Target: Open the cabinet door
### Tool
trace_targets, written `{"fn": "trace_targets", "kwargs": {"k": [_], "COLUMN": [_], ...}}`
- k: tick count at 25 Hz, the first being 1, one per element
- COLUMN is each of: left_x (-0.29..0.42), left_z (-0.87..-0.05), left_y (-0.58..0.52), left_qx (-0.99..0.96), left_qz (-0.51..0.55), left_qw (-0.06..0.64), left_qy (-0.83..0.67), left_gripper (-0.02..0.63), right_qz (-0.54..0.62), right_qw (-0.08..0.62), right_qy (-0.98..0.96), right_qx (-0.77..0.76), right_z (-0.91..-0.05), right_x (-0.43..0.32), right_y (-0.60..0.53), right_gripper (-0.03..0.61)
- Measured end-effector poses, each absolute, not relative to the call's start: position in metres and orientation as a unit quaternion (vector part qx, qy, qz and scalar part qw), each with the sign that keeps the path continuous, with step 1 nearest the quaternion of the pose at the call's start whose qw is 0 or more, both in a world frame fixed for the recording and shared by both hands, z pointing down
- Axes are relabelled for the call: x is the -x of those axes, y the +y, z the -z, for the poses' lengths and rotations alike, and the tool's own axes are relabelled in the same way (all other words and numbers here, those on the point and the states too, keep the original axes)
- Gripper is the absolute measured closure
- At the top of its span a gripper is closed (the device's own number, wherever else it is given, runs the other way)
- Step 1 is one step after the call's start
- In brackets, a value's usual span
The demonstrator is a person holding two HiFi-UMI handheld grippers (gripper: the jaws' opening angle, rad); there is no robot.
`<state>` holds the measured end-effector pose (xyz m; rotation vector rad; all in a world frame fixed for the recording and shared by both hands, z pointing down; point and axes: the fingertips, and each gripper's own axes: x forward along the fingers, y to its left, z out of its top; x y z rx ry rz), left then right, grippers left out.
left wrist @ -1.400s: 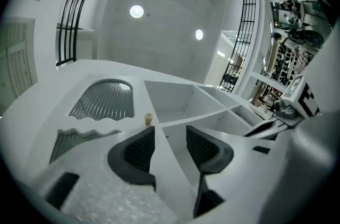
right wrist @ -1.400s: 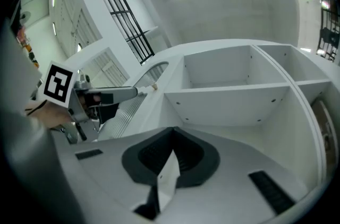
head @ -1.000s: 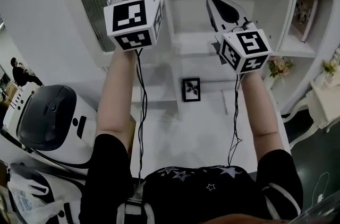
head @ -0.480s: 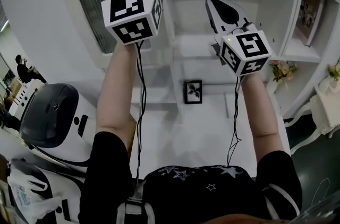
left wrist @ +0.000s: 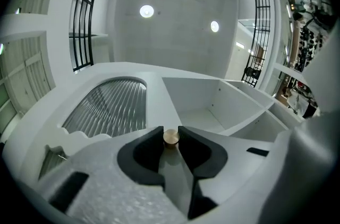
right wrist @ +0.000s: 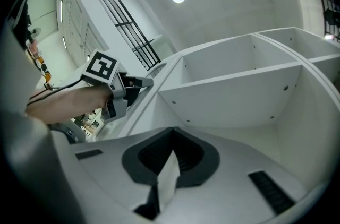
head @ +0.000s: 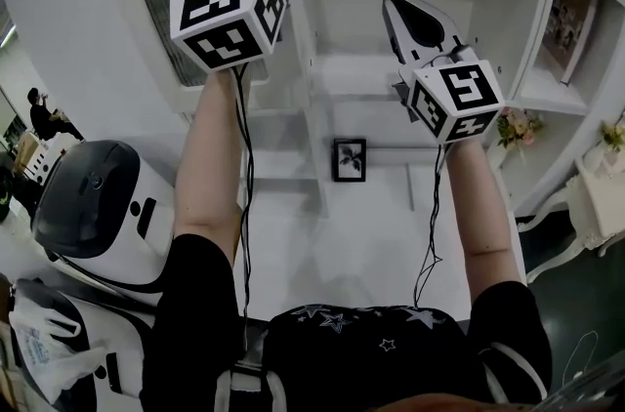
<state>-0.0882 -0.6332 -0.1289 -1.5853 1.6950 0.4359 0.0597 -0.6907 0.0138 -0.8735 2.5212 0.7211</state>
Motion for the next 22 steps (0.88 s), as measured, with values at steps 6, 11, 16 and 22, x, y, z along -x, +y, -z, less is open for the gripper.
{"fn": "trace_targets", "kwargs": {"k": [6,11,16,22], "left_x": [0.083,0.086,0.087,0.094], "left_z": [0.128,0.130,0.129,0.129], "left_y": [-0.596,-0.555,-0.530,-0.495], "left_qx": [0.660,0.692,0.727,0.761], "left_qz": [-0.193,-0.219,-0.225,-0.233], "left_qw": [0.363,0.356,0.343,0.335], "left_qy": [0.629,0.588,0.551,0.504], "left_gripper": [0.520,0.520,0.520,0.520], "right_qz": [-0.251,-0.262,-0.271,-0.280], "right_qw": [0.173,0.168,0.164,0.168], "right_qy": [0.898,0.894,0.887,0.877], "right_qx": [0.317,0.322,0.335,0.352], "right_z": [-0.024,-0.017,-0.010,0.001], "right_x": [-0.050,-0.029,-0.012,0.005], "right_y": [-0.670,-0.633,-0.605,-0.569], "right_gripper": [0.573,0.574,0.573,0.574]}}
